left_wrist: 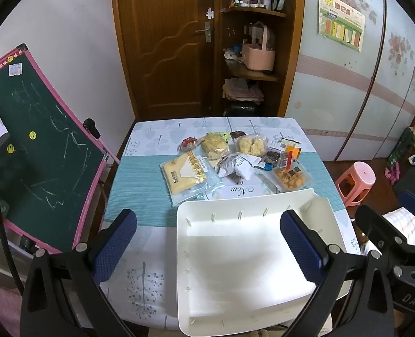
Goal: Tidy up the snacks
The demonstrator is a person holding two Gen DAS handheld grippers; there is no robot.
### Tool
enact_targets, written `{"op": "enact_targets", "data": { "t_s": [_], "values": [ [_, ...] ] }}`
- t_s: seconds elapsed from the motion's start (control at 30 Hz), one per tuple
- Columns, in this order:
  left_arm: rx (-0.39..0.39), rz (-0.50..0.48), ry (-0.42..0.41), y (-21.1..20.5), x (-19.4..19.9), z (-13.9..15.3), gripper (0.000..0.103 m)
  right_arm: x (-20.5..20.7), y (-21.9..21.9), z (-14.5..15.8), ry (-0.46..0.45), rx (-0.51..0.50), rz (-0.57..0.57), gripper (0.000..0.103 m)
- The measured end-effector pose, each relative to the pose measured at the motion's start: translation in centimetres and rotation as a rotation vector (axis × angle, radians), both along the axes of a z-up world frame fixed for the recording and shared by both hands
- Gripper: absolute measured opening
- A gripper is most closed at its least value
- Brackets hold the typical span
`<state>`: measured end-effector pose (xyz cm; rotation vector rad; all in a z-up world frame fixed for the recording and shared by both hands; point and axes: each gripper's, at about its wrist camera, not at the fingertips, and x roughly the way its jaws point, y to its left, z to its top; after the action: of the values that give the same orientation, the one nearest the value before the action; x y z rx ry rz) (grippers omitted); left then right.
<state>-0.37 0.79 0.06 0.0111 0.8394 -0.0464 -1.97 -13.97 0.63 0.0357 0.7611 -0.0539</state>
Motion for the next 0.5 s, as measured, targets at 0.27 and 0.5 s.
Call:
{"op": "enact_targets", "data": {
  "t_s": [0.27, 0.5],
  "values": [
    [-0.014, -0.008, 0.036, 0.19, 0.26, -0.62, 0.102, 0.14, -0.06, -0.32, 0.011, 0.022, 0.012, 0.103],
    [0.000, -0.010, 0.045, -0.25, 0.65, -0.92, 0.102, 0.25, -0.06, -0.55, 0.018, 0.031, 0.014, 0.103]
  ]
}}
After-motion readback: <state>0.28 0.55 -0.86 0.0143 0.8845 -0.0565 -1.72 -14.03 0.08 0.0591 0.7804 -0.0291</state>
